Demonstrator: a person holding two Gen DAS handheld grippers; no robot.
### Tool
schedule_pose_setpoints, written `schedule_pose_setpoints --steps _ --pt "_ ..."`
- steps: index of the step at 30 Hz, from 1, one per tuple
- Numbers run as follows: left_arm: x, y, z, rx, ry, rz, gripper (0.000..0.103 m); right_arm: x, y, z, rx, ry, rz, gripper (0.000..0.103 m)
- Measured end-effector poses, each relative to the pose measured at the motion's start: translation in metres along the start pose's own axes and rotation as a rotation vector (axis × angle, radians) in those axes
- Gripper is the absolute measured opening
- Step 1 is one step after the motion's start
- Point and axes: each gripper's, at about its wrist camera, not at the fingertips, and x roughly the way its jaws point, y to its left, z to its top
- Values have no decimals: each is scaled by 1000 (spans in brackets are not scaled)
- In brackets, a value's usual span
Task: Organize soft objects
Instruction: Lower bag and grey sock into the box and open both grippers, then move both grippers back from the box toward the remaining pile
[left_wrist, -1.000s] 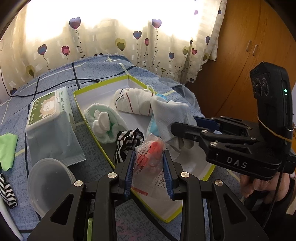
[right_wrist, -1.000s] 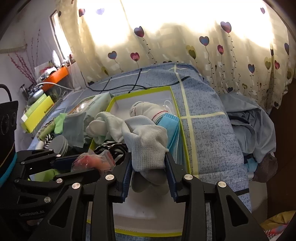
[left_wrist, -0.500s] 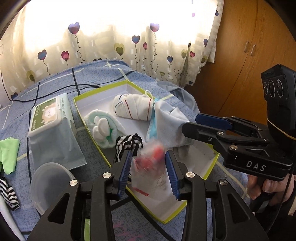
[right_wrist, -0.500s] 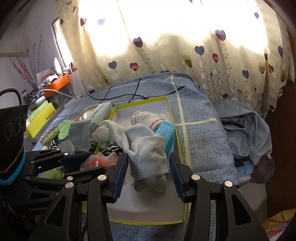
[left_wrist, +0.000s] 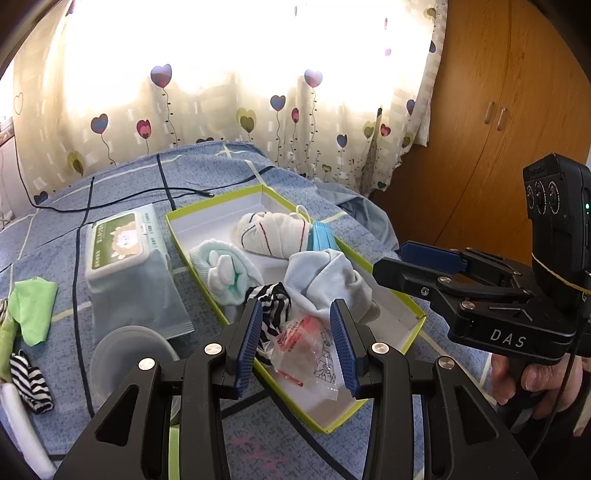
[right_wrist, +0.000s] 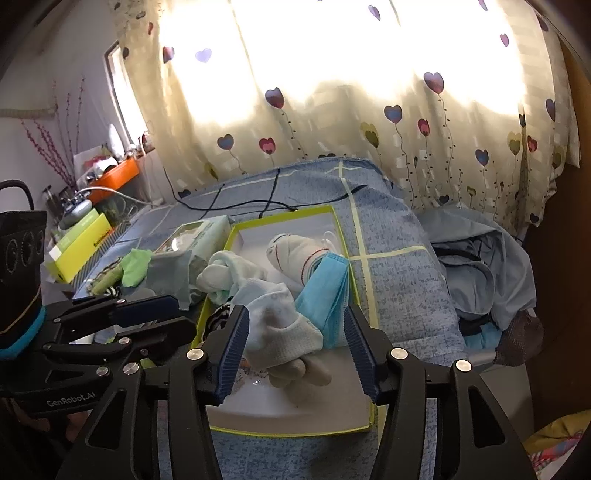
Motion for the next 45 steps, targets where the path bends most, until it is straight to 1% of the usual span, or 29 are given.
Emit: schedule_pose_setpoints --steps 2,15,19,30,39,45 --pt "-4 1 0 -10 -8 0 40 -2 3 0 -4 -2 -2 59" --pt "-41 11 -3 -45 -81 3 40 -21 28 4 -44 -27 -5 60" --pt "-51 19 -6 -63 -93 6 40 -24 37 6 -57 -29 0 64" --pt "-76 42 -17 -113 -140 23 40 -23 70 9 -106 -18 19 64" --pt "-88 62 -24 -151 -159 48 40 -16 92 12 -141 -5 45 64" --pt "-93 76 -30 -178 -164 77 40 -8 105 12 -158 9 66 64"
